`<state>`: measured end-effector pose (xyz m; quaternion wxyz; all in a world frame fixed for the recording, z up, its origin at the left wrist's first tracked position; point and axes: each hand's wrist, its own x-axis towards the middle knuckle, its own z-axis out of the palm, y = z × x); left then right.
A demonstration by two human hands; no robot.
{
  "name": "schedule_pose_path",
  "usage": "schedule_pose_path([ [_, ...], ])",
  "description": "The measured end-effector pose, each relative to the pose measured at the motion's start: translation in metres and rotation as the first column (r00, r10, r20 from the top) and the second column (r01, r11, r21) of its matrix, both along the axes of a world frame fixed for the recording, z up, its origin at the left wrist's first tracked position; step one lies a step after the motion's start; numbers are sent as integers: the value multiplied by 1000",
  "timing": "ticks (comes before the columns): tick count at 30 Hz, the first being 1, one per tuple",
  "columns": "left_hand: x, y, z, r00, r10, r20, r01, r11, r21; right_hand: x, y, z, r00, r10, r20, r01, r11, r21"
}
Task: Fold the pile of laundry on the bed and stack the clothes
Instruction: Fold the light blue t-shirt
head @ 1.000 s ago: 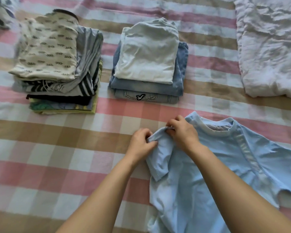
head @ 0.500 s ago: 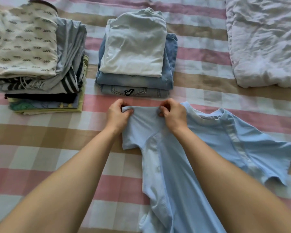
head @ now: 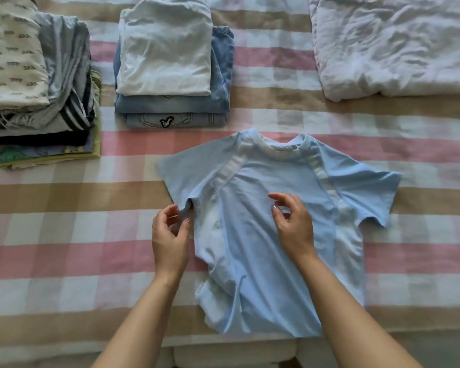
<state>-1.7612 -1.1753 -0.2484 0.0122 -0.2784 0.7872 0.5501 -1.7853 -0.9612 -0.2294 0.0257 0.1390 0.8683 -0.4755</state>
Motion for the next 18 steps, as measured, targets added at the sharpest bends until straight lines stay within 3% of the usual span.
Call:
schedule_pose_path([
  [9,111,23,1,987,-2,160,-18,992,127,152,57,0,965,-237,112,202,945,257],
  [14,139,24,2,975,-116,188,80,979,189,193,77,-11,861,-476,179,374,831,412],
  [18,138,21,0,951,-221,217,189,969,158,204,87,-17,738,-625,253,534,771,348],
])
